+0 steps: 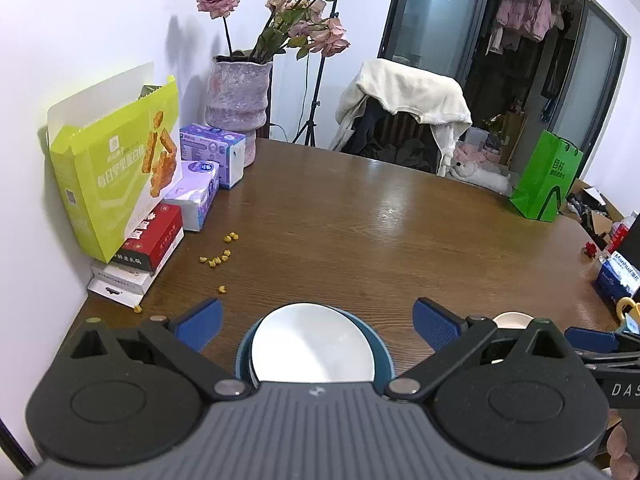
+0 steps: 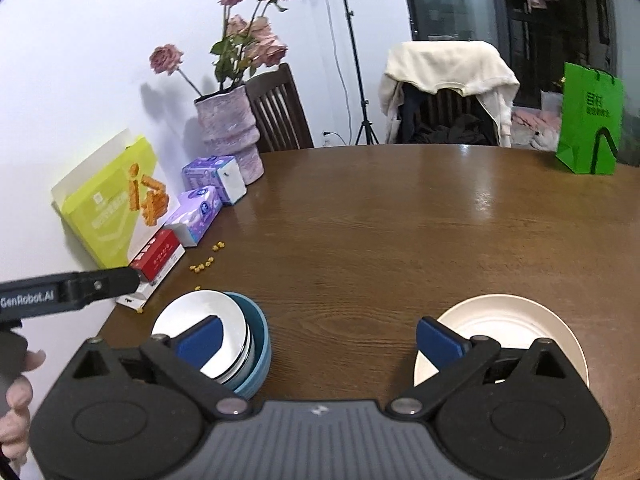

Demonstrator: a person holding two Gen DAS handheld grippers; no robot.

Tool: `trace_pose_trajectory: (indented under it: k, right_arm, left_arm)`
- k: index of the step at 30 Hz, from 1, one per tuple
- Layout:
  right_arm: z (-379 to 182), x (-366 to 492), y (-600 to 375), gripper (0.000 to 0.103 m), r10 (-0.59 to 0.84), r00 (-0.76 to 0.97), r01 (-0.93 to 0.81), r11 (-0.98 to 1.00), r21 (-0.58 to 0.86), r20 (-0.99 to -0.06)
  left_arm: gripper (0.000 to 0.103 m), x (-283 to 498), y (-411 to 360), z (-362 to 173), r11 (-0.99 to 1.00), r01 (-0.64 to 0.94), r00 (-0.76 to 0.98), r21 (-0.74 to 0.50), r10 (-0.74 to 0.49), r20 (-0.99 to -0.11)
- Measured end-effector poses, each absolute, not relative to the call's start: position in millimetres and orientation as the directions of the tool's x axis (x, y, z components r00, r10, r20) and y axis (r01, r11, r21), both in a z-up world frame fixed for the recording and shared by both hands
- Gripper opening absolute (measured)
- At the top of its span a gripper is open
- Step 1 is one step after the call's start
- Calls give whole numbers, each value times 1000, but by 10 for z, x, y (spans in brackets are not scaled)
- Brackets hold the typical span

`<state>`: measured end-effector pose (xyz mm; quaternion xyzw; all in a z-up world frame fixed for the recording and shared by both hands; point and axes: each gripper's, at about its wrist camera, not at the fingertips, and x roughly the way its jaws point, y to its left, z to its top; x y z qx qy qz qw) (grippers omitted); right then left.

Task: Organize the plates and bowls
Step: 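Withdraw both tools and move them to the blue bowl rim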

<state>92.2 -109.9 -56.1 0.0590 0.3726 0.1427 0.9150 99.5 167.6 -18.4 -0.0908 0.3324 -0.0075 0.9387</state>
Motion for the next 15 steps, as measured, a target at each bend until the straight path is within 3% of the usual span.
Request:
trace_pose_trajectory:
  k: [15]
  right_arm:
    - [-417, 780, -1058, 103, 328, 700, -219, 944, 247, -634]
  left_arm:
    - [103, 804, 1811, -110, 975, -32, 794, -219, -108, -598]
